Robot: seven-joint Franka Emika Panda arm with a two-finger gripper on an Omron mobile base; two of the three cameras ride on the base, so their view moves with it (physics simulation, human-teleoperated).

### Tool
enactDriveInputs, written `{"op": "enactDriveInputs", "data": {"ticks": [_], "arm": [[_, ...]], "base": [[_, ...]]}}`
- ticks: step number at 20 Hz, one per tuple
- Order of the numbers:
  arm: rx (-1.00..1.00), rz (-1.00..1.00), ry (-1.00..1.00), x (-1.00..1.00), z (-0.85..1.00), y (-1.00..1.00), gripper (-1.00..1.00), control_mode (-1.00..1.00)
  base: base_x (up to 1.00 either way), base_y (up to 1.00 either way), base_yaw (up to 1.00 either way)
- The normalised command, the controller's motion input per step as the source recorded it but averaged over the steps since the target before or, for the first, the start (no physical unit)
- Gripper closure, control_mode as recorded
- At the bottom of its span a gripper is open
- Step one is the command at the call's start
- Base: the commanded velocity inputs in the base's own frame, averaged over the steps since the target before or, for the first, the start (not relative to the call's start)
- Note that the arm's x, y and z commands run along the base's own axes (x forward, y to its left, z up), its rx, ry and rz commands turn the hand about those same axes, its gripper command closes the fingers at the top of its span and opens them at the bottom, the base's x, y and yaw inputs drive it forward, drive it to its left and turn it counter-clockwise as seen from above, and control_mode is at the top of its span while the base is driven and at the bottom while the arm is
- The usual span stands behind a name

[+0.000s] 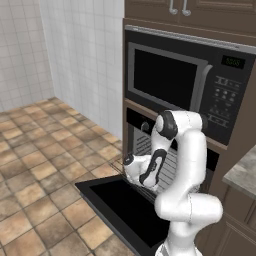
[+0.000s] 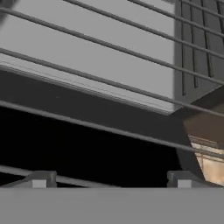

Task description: Place the fish on the rack of the oven, and slide the rack back inside. Close the oven door.

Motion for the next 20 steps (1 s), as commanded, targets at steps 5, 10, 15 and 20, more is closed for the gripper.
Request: {"op": "enactDriveInputs", "data": {"ticks": [5, 10, 15, 20], "arm": [[-0.45, -0.11, -0.27, 0.00, -1.00, 0.06, -1.00, -1.00], [-0.39, -0.18, -0.17, -0.09, -1.00, -0.03, -1.00, -1.00], [-0.25, -0.24, -0.01, -0.21, -1.00, -0.78, -1.00, -1.00], [-0.11, -0.21, -0.02, -0.49, -0.49, -0.97, -1.00, -1.00]], "base": [[0.00, 0.00, 0.00], [0.00, 0.00, 0.00], [0.00, 0.00, 0.00], [0.00, 0.00, 0.00]]}}
